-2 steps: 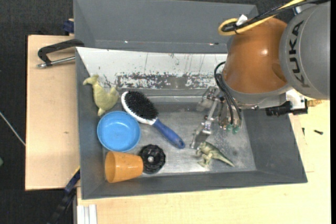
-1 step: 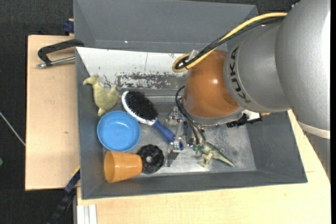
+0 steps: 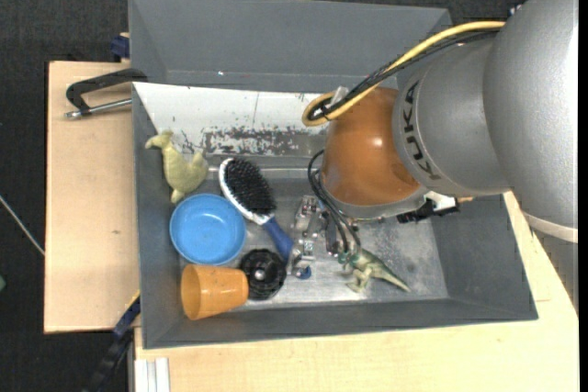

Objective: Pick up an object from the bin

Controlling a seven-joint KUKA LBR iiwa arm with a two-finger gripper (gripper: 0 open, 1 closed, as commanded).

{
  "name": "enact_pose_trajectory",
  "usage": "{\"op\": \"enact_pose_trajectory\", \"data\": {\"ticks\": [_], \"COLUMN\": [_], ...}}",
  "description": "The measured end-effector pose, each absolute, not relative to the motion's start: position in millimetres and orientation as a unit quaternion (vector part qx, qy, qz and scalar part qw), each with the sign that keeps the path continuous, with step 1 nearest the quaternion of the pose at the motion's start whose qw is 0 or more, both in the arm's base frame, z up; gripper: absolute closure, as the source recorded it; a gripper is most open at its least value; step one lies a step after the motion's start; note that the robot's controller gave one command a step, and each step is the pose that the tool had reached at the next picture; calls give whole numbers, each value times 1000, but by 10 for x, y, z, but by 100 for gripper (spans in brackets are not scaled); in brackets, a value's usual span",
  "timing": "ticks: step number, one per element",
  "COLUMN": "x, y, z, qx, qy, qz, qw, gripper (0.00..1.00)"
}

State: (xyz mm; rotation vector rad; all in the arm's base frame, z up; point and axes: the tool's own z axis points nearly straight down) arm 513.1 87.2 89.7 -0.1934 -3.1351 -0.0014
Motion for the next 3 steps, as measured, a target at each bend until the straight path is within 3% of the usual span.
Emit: {"op": "enact_pose_trajectory", "data": {"ticks": [1,2,3], "x": [5132,5059,5064], "y": [873,1269,1264], "z": [892,846,851], "qx": [-61,-153,-153], "qy": [-998,-988,-988], "qz": [0,0,0], "qw": [0,-1,-1], "gripper": [0,0,100]}}
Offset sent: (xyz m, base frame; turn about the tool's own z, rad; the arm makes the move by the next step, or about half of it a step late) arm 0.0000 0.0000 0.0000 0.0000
